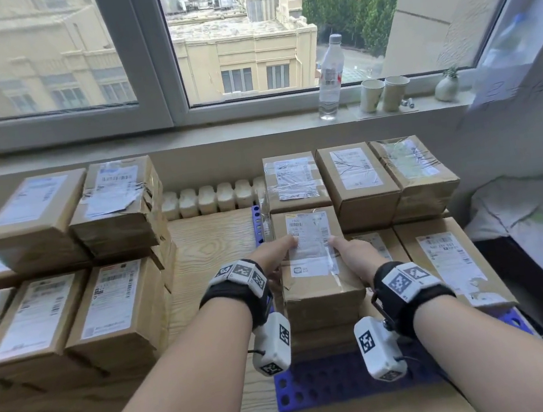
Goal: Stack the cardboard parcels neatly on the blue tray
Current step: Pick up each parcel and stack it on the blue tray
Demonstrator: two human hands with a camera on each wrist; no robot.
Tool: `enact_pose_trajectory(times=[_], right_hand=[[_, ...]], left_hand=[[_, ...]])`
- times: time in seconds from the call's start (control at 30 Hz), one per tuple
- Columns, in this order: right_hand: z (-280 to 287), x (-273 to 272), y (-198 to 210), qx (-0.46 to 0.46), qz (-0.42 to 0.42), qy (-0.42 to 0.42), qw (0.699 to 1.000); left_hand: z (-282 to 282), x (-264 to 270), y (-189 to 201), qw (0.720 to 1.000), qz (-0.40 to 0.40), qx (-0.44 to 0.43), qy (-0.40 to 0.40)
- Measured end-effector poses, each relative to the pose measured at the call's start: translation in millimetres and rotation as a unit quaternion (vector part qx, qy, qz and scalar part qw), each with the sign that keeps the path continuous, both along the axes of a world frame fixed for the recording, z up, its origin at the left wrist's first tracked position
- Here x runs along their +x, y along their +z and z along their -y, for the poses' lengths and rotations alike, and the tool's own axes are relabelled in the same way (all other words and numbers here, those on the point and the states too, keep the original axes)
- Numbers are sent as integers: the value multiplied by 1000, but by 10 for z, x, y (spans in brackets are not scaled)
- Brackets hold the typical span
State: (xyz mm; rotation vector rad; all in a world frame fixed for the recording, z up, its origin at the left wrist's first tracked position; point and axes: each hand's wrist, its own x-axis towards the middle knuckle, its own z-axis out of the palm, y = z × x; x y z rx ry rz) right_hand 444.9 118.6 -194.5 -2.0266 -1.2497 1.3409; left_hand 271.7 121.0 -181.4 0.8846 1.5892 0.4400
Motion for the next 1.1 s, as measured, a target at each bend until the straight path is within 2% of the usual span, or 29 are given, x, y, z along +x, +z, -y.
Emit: enact_pose_trajectory(times=[0.17,0.3,0.37,0.53,0.7,0.83,1.1], right_hand=[[75,-12,214,76,95,39,992],[121,-102,435,175,212,105,956],[150,-189,533,207,255,147,933],[294,-493,662,252,232,206,916],[447,-841,727,258,230,255,903],[560,-1175,809,242,239,297,892],[866,-2099,804,267,271,344,859]], left_hand=[[128,-6,131,998,-11,57,26],[274,-86,269,975,-155,158,-11],[366,-157,344,963,-194,189,-14],[618,-413,411,947,-255,194,14],[865,-739,534,931,-310,194,25],[1026,-1034,604,909,-365,199,3],[1404,-1924,586,904,-372,210,11]])
